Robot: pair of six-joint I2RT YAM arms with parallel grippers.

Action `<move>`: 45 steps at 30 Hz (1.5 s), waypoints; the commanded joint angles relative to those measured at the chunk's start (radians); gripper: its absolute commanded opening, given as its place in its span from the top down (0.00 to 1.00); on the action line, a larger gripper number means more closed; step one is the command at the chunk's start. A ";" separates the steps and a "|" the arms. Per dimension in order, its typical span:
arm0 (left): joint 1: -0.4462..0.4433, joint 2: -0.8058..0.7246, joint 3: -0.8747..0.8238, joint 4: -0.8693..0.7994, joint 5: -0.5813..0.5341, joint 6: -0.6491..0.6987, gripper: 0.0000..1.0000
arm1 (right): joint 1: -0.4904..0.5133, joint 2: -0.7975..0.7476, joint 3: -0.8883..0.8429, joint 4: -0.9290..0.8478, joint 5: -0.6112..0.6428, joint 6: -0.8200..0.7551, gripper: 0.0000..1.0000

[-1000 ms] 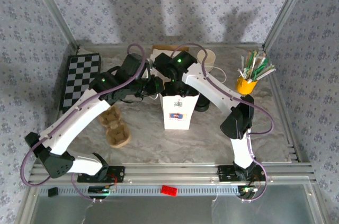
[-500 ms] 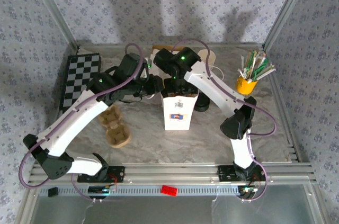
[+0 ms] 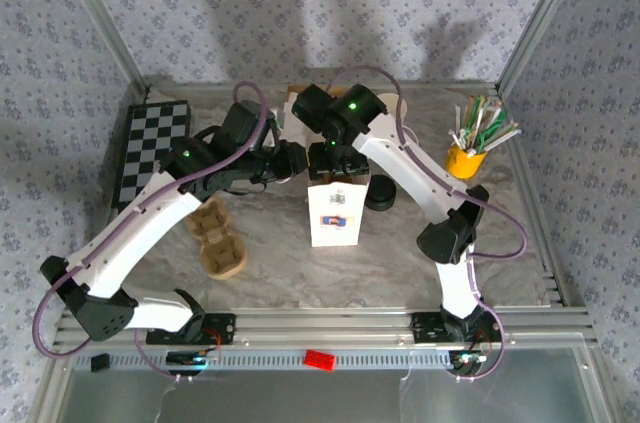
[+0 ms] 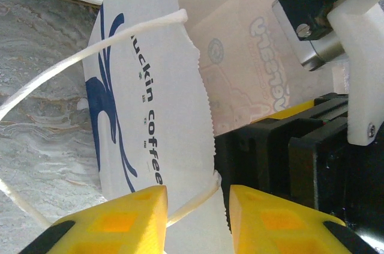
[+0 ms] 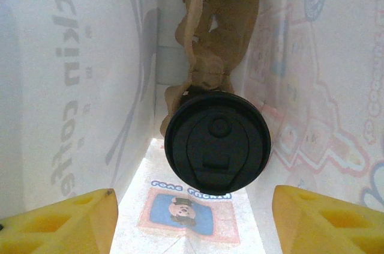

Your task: Pack the takeout coffee

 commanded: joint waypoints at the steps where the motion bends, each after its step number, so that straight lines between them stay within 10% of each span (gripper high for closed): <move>1: 0.006 -0.025 0.034 0.002 -0.009 -0.006 0.67 | 0.003 -0.036 0.037 -0.068 0.007 0.011 0.32; 45: 0.102 -0.078 0.111 -0.060 0.035 0.129 0.60 | -0.102 -0.324 -0.012 0.116 -0.180 -0.029 0.39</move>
